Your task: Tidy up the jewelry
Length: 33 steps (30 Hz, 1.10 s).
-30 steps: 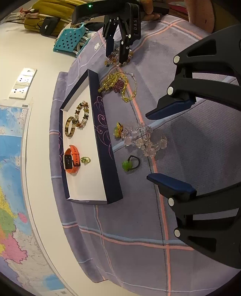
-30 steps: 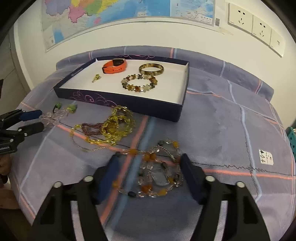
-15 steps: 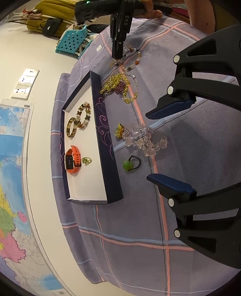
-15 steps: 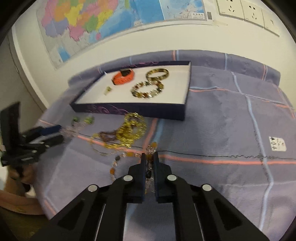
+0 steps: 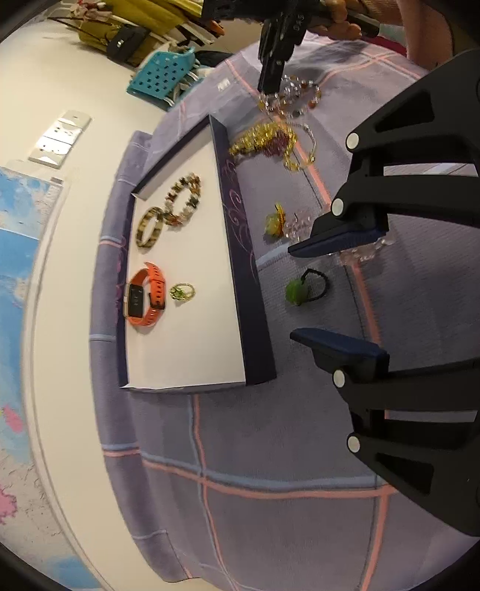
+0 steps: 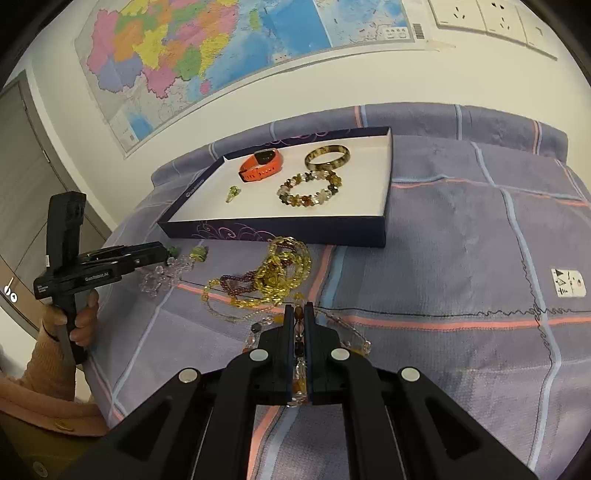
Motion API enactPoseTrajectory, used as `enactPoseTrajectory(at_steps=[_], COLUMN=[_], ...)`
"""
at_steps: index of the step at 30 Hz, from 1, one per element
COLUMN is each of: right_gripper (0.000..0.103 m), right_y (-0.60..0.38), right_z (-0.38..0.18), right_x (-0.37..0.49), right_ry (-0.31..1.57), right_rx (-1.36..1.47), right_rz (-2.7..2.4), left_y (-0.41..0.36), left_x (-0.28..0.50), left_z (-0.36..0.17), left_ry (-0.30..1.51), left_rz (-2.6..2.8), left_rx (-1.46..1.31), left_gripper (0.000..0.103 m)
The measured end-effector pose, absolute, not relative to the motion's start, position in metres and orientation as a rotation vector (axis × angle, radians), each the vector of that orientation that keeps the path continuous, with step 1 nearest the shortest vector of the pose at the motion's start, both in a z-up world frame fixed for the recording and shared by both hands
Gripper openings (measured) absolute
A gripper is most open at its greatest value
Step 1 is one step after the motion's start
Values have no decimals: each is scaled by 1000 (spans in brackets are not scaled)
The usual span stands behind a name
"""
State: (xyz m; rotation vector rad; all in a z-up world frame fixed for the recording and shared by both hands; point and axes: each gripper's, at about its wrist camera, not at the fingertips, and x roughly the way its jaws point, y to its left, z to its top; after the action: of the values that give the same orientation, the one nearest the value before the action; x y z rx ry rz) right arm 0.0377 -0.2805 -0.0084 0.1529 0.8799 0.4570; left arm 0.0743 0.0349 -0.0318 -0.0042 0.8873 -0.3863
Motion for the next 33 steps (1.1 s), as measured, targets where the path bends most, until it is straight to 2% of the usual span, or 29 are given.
enactPoseTrajectory(at_steps=[5, 6, 7, 8, 9, 17, 19, 21, 22, 24, 26, 33], right_gripper=[6, 9, 15, 40, 50, 50, 43, 27, 24, 12, 9, 8], right_y=[-286, -286, -287, -287, -285, -256, -249, -248, -249, -253, -259, -281], right_z=[-13, -14, -15, -16, -15, -17, -19, -19, -19, -19, -19, -9], right_x=[41, 41, 42, 42, 41, 39, 37, 36, 36, 37, 38, 38], right_ry=[902, 906, 909, 912, 905, 896, 887, 884, 885, 891, 899, 891], right_rx=[161, 158, 155, 154, 141, -80, -147, -162, -154, -136, -88, 149], right_rz=[438, 428, 421, 419, 426, 375, 342, 339, 333, 333, 345, 425], left_y=[23, 22, 21, 21, 21, 21, 22, 23, 24, 25, 27, 35], left_x=[73, 73, 72, 71, 71, 69, 67, 66, 66, 65, 64, 57], left_z=[-37, -37, -37, -38, -38, -37, -37, -37, -37, -36, -35, -29], left_ry=[888, 888, 887, 885, 884, 880, 878, 877, 876, 875, 873, 851], left_rz=[-390, -392, -395, -396, -398, -387, -384, -384, -380, -380, -381, -384], left_rx=[61, 64, 65, 70, 70, 67, 61, 56, 52, 47, 41, 4], left_gripper=[37, 32, 30, 27, 23, 22, 22, 22, 22, 22, 22, 22])
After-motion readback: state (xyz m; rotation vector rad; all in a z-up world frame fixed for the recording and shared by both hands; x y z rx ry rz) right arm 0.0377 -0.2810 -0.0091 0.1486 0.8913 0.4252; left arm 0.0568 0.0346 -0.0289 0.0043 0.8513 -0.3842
